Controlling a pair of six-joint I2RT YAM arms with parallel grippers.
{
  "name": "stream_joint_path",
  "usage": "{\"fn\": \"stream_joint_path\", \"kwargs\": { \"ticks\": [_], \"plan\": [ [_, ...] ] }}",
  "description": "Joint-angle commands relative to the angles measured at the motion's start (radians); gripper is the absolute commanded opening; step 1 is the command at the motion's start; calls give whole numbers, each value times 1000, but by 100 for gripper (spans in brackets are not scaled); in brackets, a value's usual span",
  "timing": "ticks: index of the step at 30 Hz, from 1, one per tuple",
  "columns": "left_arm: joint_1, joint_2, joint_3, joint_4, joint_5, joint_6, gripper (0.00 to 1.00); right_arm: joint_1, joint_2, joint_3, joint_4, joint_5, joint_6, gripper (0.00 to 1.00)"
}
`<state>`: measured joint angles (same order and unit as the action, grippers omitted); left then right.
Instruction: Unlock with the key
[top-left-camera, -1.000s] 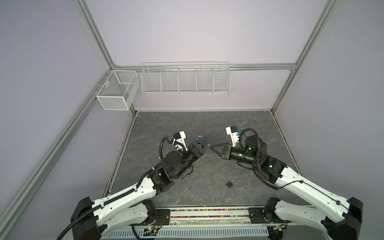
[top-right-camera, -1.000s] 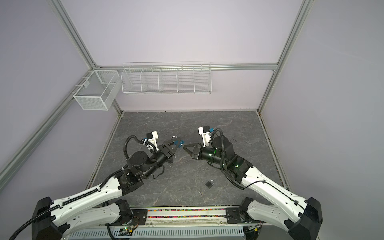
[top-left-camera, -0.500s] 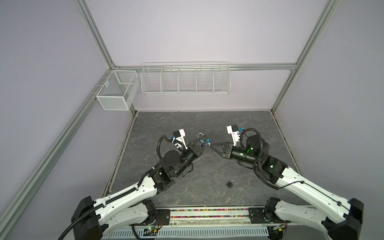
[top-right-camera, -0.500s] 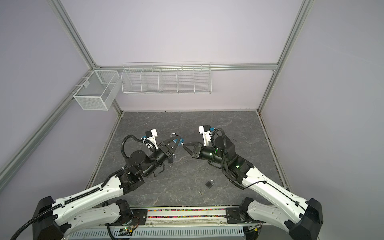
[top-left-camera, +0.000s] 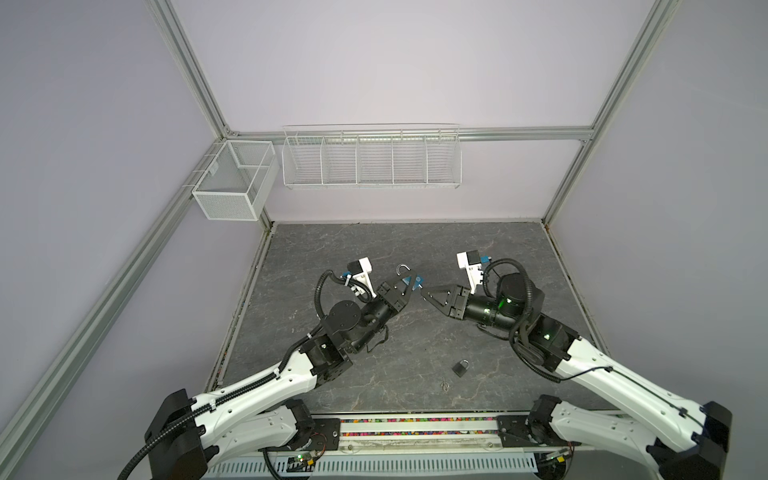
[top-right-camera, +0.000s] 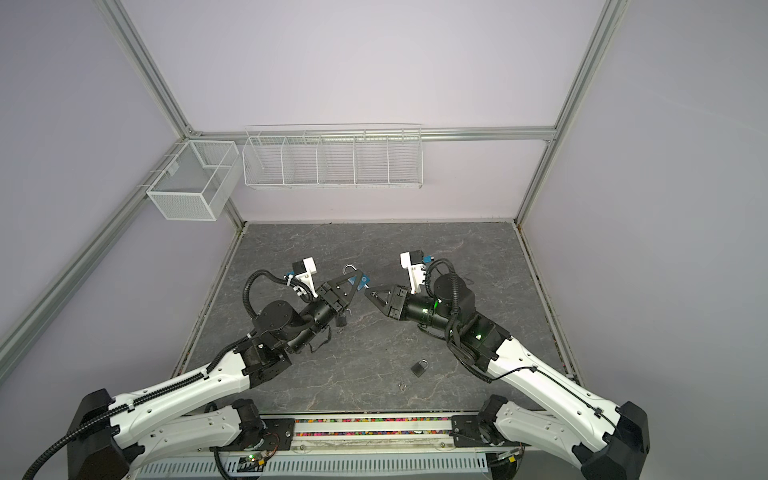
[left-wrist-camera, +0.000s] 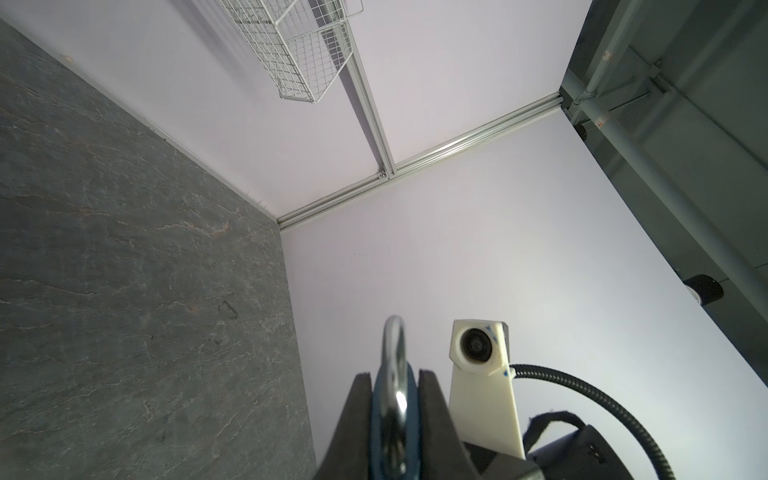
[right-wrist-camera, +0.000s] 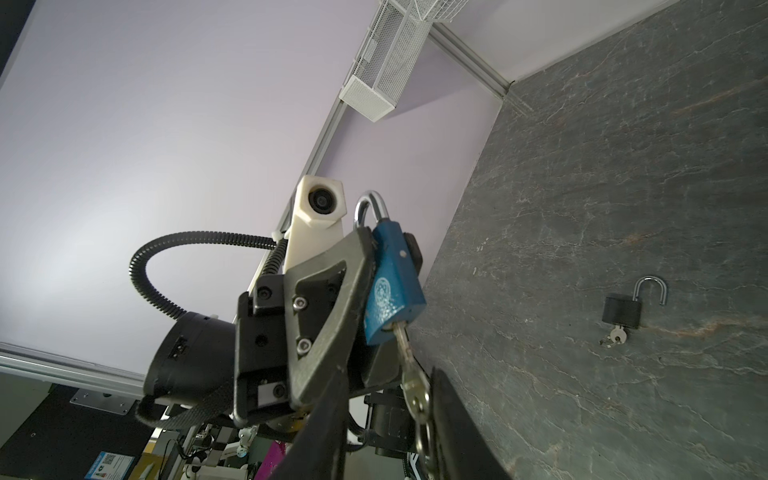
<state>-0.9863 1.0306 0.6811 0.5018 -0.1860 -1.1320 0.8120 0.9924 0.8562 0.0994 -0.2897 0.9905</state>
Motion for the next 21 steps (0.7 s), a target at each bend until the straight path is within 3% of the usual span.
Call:
{"fn": "stream_joint_path", "kwargs": {
  "ticks": [1,12,21],
  "plan": [
    [3,-5,8,34,-23,-16,0,-5,-7,-34,31,-8,-5,36],
    [3,0,7,51,-7,-34,0,-22,-3,-39,109,-32,-2,28],
    [3,7,12,58,10,-35,0,-26,33,-32,148,-58,10,17]
  ]
}}
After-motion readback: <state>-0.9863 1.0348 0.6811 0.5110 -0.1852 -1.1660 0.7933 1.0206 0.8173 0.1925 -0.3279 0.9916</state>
